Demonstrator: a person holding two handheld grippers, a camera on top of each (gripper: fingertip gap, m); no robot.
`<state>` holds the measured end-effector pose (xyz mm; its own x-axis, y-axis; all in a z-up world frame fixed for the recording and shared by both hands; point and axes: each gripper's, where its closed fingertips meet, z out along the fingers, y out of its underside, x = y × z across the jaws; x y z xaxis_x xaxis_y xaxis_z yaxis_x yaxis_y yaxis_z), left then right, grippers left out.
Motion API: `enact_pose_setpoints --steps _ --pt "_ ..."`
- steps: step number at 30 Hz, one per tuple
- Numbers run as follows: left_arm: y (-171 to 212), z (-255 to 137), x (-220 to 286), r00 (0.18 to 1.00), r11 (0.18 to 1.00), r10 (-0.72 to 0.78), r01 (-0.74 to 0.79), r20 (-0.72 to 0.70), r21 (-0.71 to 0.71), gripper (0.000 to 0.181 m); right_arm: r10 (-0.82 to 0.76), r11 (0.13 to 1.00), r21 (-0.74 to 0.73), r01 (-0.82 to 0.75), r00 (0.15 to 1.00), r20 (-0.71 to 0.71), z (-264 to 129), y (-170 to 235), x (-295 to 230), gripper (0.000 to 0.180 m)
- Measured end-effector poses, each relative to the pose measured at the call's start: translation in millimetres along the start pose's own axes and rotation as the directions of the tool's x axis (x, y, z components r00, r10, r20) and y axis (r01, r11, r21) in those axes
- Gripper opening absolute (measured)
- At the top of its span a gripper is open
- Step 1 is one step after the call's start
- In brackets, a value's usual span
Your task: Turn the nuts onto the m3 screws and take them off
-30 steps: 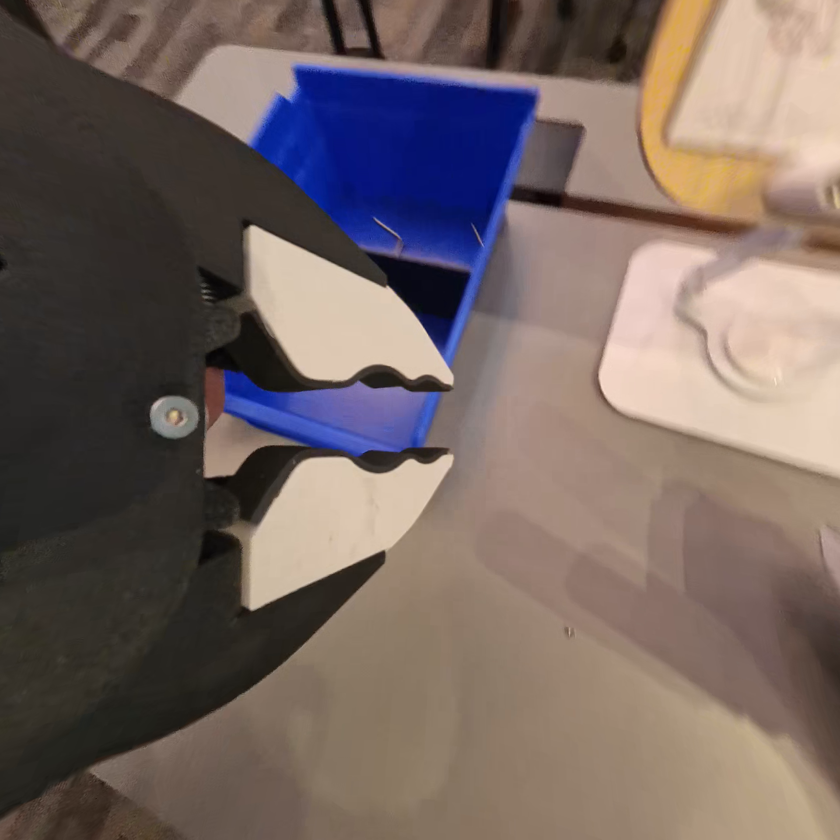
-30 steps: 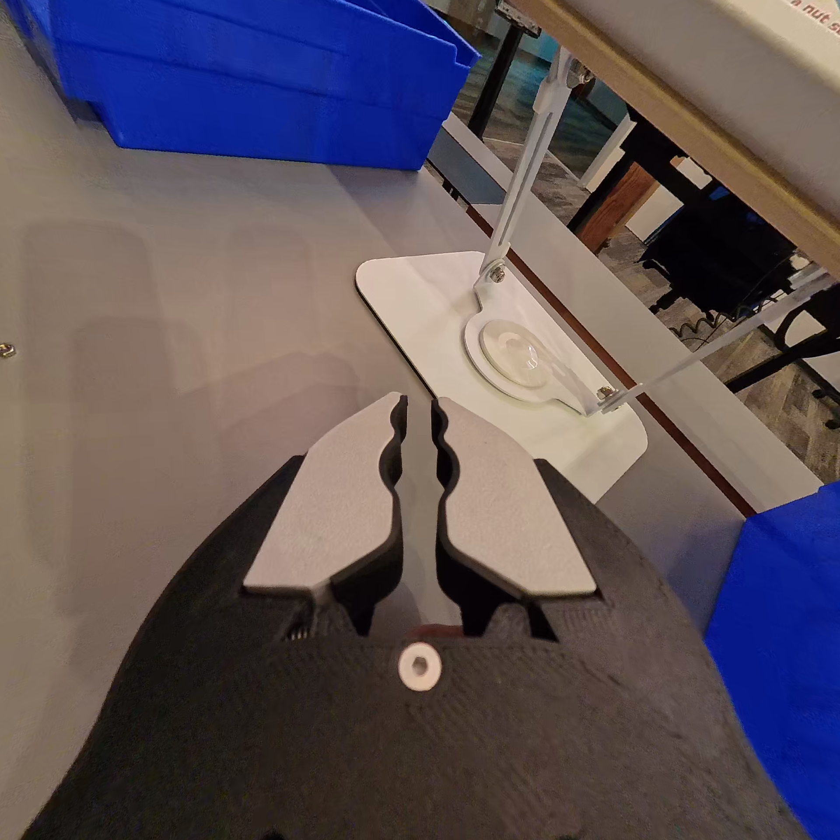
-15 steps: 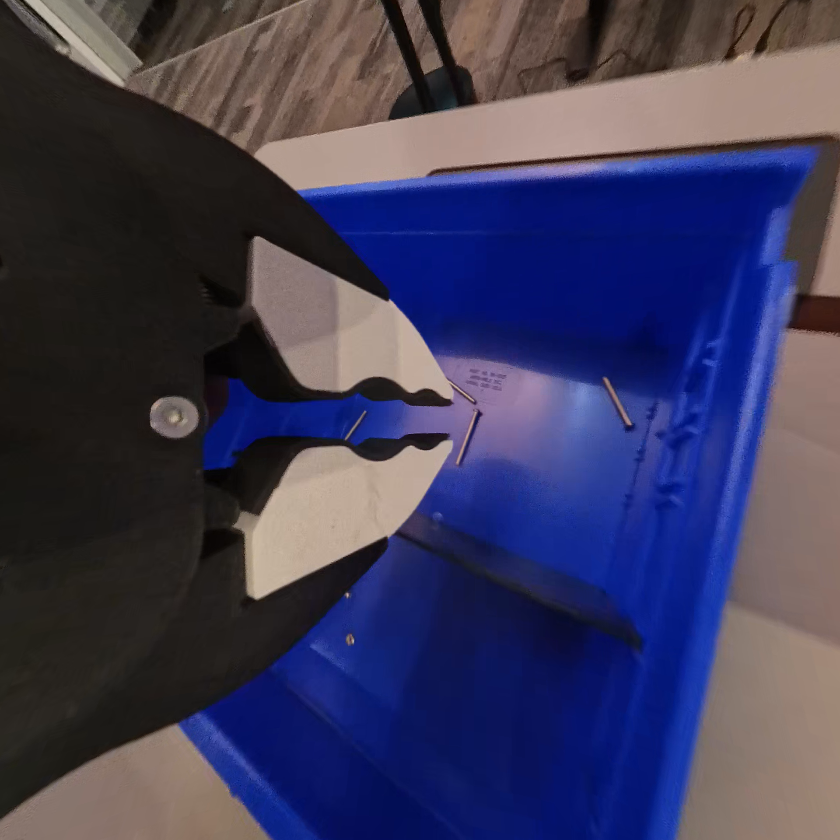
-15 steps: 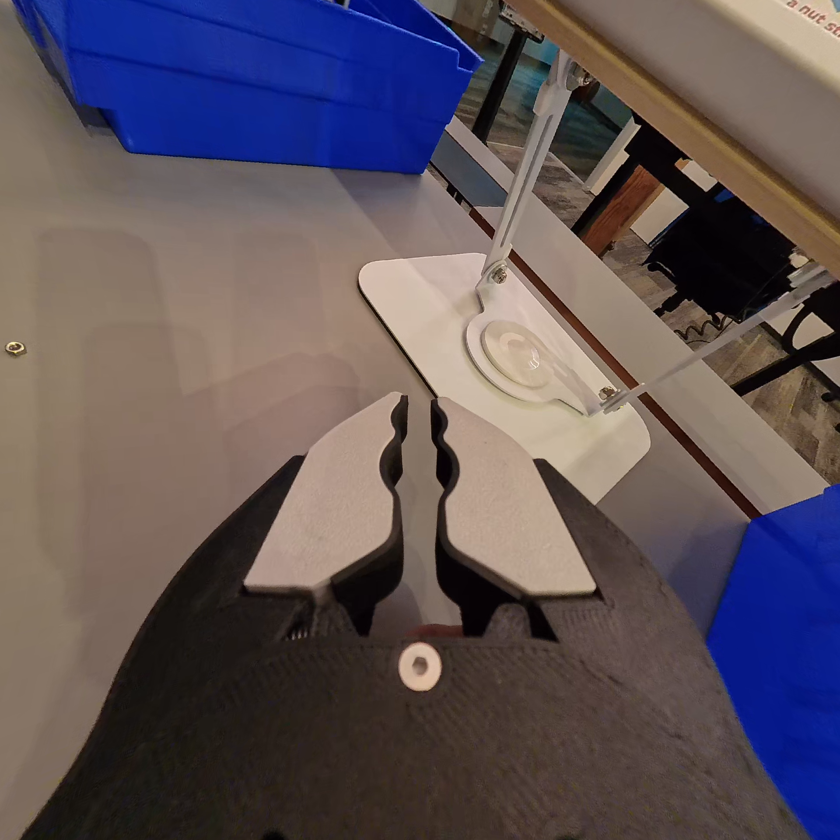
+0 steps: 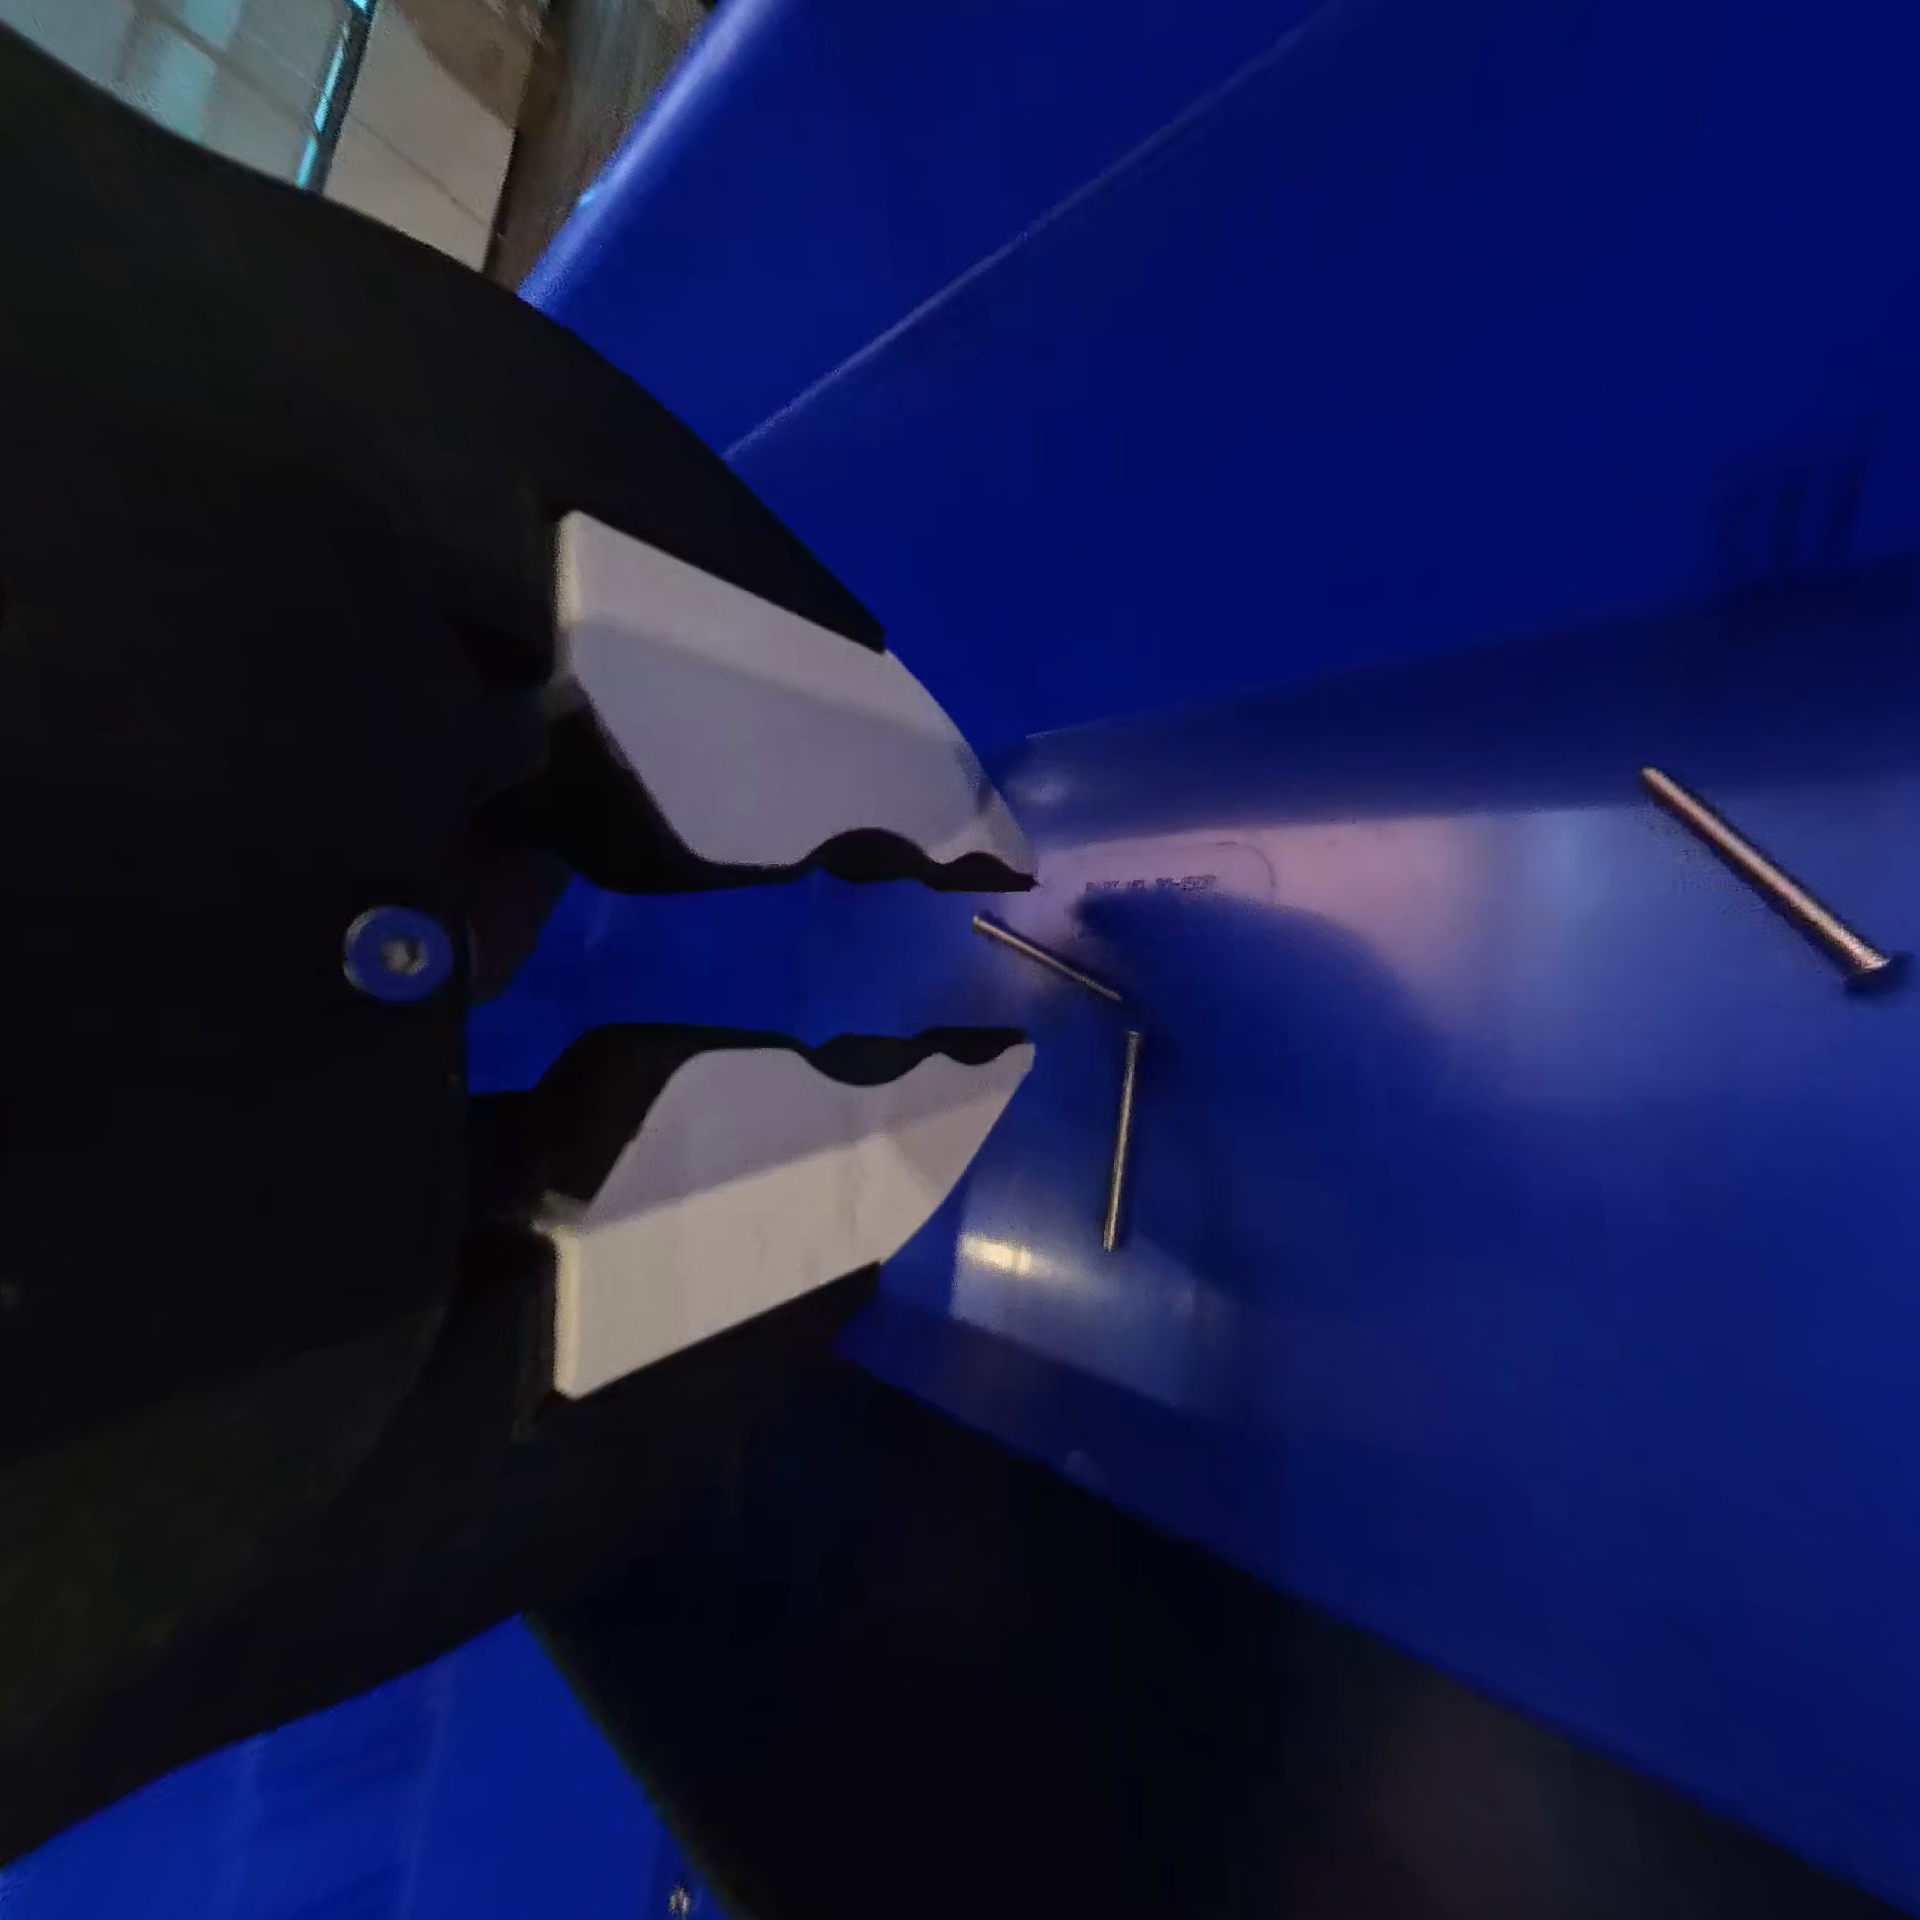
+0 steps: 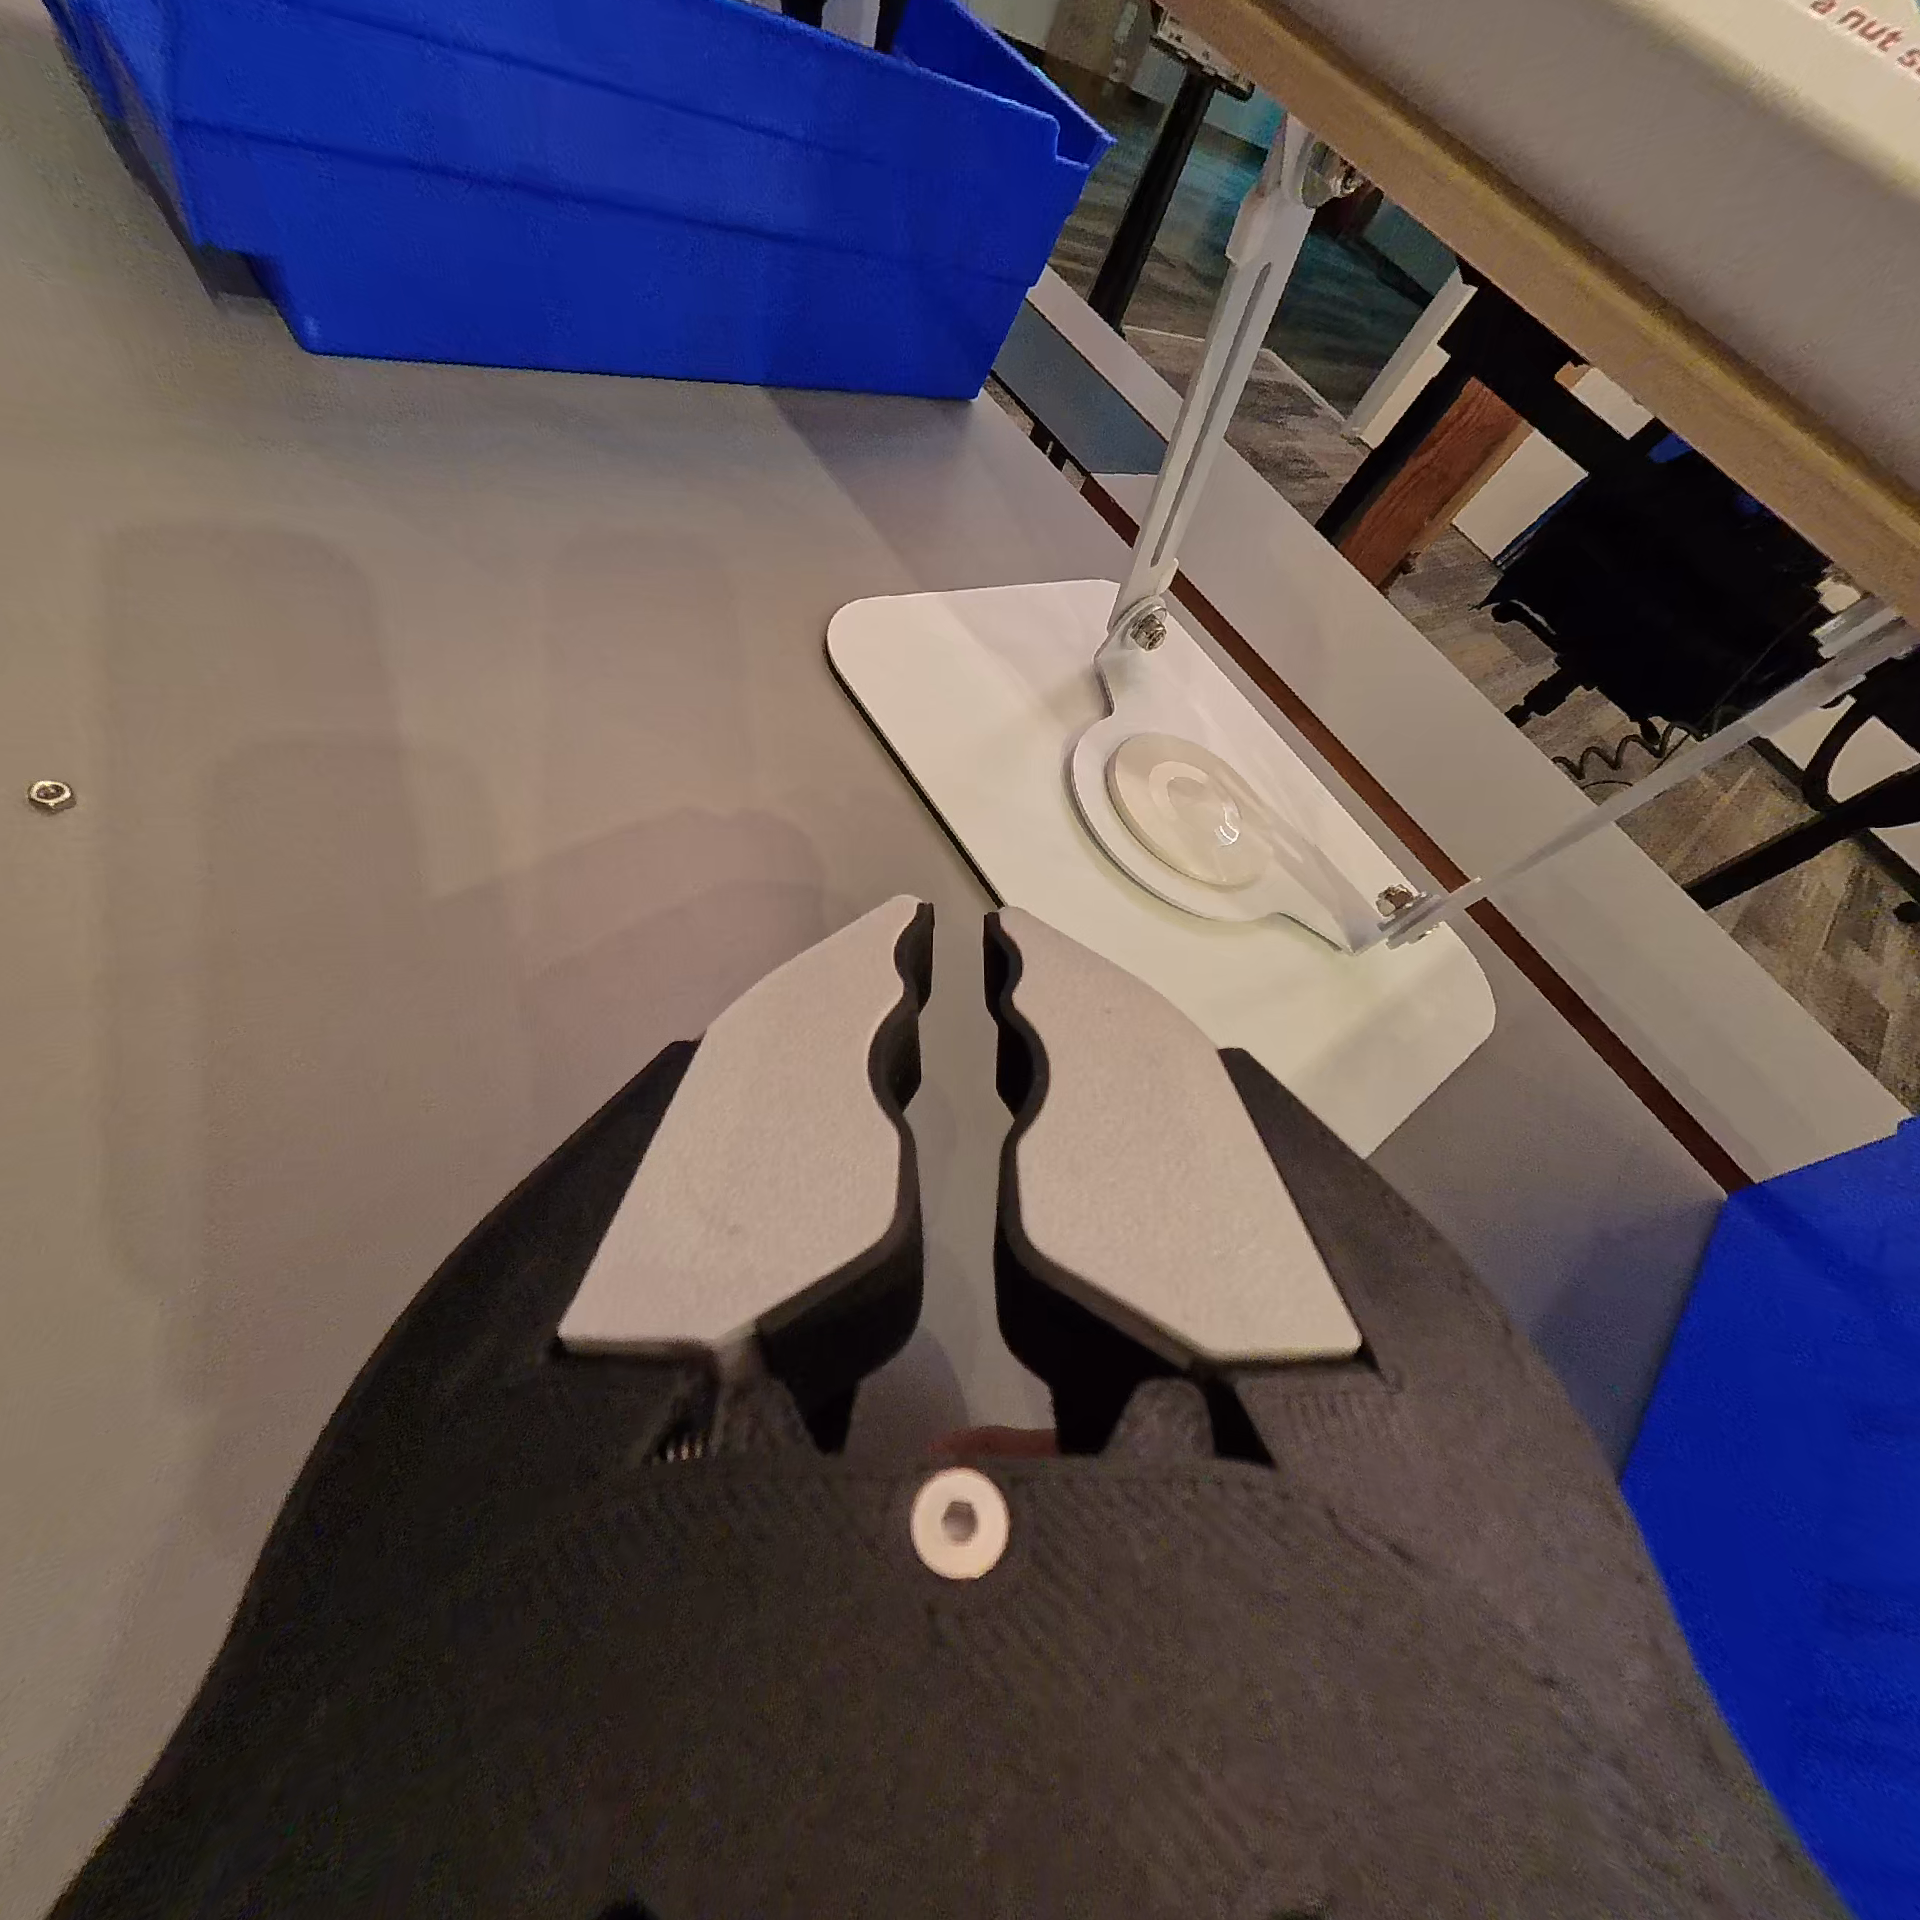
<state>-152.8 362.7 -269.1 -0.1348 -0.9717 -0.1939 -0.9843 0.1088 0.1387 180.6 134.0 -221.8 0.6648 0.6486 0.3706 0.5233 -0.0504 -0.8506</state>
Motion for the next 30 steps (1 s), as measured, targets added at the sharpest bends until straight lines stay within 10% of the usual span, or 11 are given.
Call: enact_pose_setpoints --steps 21,30 --pt "-1.2 2.4 4.1 0.999 0.999 0.001 0.001 -0.054 0.032 0.002 0.000 1.000 -0.001 0.000 1.000 0.005 0.1 0.2 -0.5 0.009" --pt "5.3 -74.3 1.5 0.997 0.996 -0.051 0.046 0.057 0.080 0.002 -0.007 1.000 0.008 0.007 1.000 0.014 -0.9 -0.9 -2.2 0.008"
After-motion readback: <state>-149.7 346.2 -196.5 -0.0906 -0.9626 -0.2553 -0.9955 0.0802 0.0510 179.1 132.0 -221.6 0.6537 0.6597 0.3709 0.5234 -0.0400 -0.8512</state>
